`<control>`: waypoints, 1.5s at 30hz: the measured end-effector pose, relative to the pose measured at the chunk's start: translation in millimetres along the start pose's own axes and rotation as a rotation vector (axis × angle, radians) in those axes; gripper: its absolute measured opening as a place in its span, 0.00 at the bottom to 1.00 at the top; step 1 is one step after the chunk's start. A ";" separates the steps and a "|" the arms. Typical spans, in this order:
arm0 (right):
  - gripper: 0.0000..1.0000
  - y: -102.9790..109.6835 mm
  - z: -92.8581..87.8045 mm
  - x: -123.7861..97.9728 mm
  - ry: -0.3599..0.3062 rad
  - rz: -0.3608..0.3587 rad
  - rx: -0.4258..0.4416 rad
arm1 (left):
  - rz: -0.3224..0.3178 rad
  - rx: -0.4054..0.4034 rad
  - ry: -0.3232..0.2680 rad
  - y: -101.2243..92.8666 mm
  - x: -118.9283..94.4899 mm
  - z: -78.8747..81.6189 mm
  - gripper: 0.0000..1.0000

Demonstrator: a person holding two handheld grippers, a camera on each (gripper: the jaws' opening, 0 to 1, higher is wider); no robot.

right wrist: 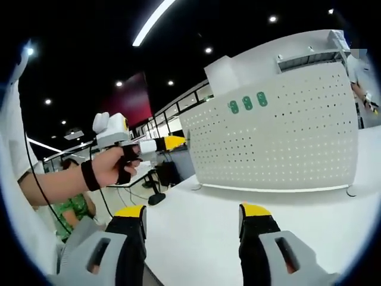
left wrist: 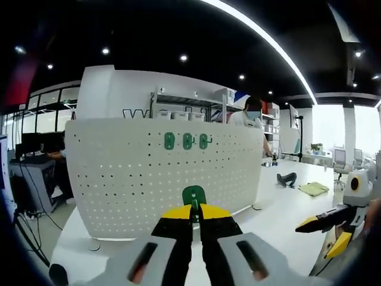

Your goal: Insert the hook assembly into the mounting plate slot until the hook locks in place.

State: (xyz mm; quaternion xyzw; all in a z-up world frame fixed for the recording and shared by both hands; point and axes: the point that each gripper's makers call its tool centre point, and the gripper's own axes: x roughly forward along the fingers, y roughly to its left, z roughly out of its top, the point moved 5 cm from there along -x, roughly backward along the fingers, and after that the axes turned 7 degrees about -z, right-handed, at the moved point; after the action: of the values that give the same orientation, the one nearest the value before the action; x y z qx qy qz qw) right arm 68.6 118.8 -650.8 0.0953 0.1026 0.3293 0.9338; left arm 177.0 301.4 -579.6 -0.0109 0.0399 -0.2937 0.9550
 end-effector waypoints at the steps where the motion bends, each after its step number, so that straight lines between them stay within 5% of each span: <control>1: 0.64 -1.3 -0.1 -0.5 0.001 -0.003 0.000 | 0.009 0.004 -0.001 2.6 2.1 1.4 0.03; 15: 0.63 -8.0 -1.6 -1.9 -0.009 -0.023 0.023 | 0.063 0.023 0.004 22.1 12.4 -0.8 0.03; 31: 0.63 -15.0 -2.4 -5.4 -0.011 -0.035 0.054 | 0.105 0.089 -0.045 35.6 18.4 21.1 0.03; 45: 0.62 -13.7 -3.4 -1.3 -0.004 -0.025 0.038 | 0.148 0.075 -0.031 48.6 23.1 20.8 0.03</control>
State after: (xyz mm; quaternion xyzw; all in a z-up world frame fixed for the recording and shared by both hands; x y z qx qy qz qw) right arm 74.9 107.9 -657.3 0.1124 0.1085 0.3153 0.9361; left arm 224.9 328.5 -562.7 0.0230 0.0146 -0.2234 0.9744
